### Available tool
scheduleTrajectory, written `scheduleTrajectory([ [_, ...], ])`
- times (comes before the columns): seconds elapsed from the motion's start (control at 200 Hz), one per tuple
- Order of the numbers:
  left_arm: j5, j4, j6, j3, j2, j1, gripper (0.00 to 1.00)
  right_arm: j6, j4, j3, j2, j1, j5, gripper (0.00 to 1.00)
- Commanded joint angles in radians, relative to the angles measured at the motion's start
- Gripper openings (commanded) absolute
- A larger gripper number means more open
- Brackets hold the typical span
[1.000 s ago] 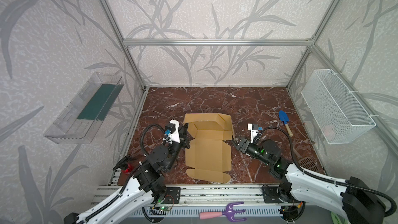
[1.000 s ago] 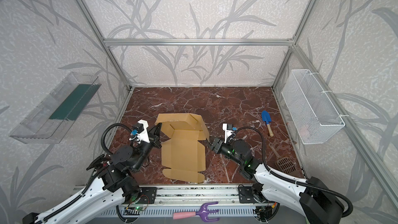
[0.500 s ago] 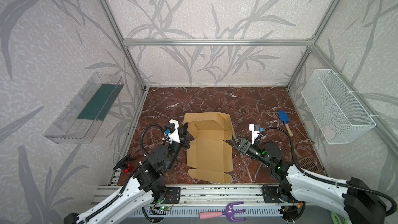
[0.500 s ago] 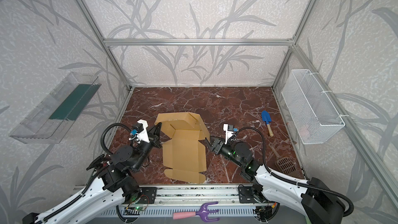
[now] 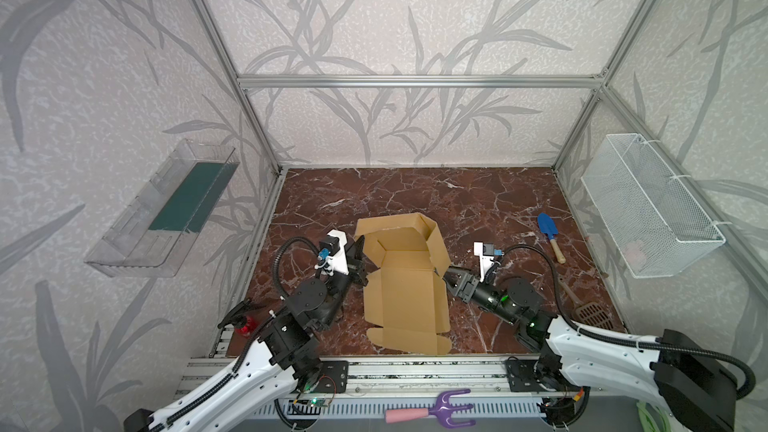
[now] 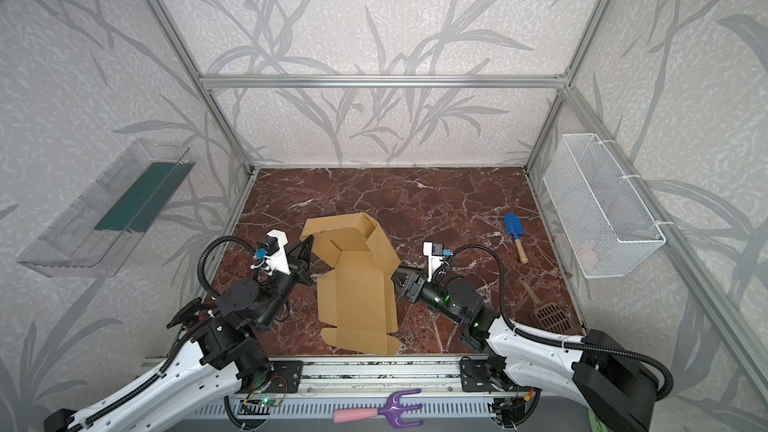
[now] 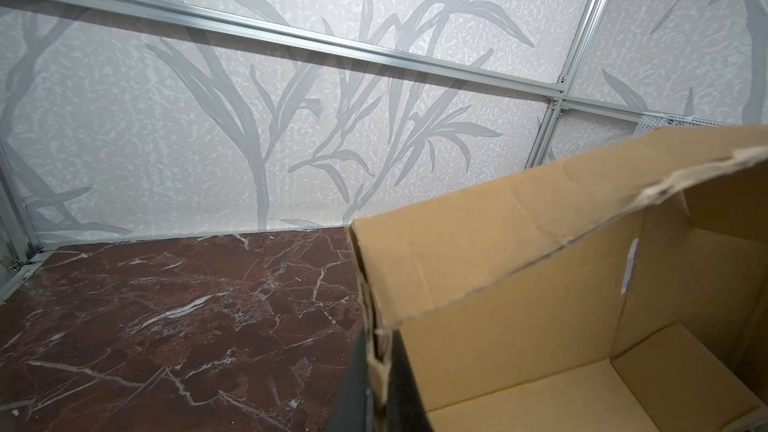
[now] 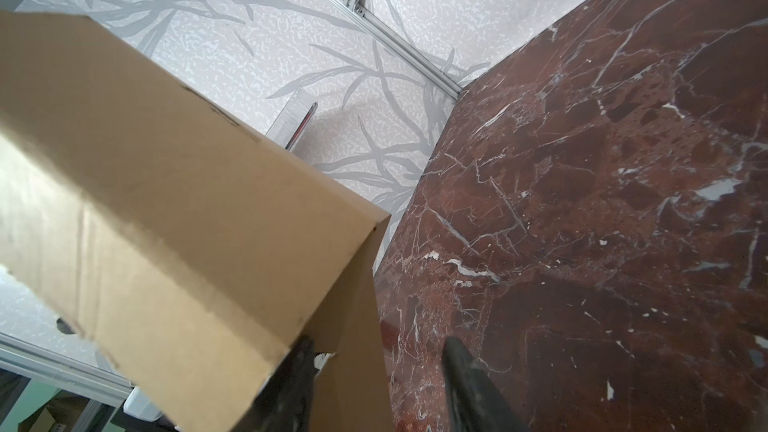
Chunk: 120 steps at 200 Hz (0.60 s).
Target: Fold the paper box
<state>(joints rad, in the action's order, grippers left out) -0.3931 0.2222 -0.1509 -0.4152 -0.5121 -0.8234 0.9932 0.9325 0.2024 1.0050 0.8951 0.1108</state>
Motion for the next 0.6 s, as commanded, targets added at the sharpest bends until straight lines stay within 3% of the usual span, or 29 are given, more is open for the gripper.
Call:
scheduleTrajectory([
  [0.0, 0.021, 0.005, 0.007, -0.008, -0.005, 0.0, 0.0, -0.024, 0.086, 0.012, 0.016, 0.015, -0.023, 0.51],
  [0.29, 0.017, -0.004, 0.014, -0.012, -0.002, 0.001, 0.0, -0.046, -0.091, 0.007, -0.075, 0.02, -0.116, 0.5],
  [0.595, -0.031, -0.093, 0.038, -0.057, -0.037, 0.002, 0.0, -0.172, -0.755, 0.056, -0.421, 0.02, -0.237, 0.5],
])
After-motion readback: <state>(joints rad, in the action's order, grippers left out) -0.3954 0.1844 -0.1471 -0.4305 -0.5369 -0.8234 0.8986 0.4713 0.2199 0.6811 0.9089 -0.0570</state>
